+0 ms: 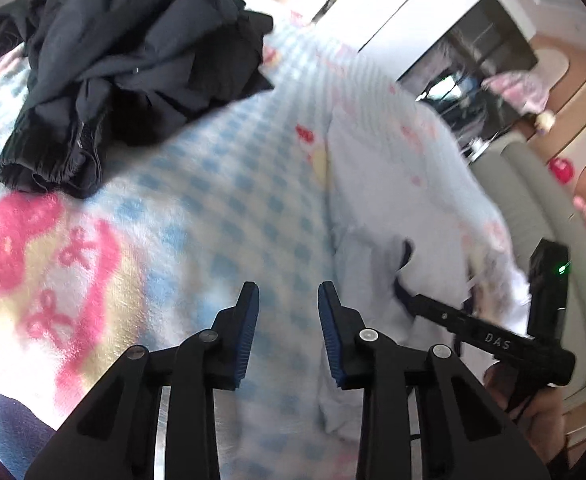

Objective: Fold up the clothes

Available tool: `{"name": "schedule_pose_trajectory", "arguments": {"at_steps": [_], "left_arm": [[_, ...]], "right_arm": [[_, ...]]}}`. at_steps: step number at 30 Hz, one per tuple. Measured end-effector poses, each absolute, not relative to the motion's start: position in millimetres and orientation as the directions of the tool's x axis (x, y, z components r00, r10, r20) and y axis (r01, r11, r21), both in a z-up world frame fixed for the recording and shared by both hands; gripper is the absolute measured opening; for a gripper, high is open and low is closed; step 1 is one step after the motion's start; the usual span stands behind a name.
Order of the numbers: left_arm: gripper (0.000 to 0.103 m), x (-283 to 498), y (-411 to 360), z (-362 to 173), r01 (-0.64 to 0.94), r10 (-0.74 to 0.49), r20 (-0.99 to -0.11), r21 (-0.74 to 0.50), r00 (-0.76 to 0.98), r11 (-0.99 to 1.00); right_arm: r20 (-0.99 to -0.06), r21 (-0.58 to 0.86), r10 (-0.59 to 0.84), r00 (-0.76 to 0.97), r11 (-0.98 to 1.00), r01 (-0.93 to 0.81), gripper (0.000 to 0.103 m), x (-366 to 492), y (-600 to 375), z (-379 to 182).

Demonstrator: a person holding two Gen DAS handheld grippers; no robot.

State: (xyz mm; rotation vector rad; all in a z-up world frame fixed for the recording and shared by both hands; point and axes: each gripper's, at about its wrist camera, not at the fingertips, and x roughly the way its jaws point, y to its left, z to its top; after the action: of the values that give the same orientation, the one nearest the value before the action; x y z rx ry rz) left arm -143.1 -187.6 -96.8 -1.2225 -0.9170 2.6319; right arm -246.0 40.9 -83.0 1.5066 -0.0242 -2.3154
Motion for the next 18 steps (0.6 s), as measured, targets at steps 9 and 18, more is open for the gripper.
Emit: {"name": "schedule_pose_trajectory", "arguments": {"at_steps": [9,18], "left_arm": [[0.031,-154.3,-149.7,-105.7,0.004,0.456,-0.671,-0.564,-0.584,-0.826],[0.033,-150.7,-112.6,-123.6,-0.061,0.359,-0.824,-0.371,-0.438,-0.926]], "right_arm": [[-0.885,0.203,-0.353,-0.304,-0.879,0.432,0.066,-233.5,-2.1,-93.8],[-0.896,0.098,-0.215,-0.388,-0.949,0.298,0.046,-258.6,48.0,-96.2]]}}
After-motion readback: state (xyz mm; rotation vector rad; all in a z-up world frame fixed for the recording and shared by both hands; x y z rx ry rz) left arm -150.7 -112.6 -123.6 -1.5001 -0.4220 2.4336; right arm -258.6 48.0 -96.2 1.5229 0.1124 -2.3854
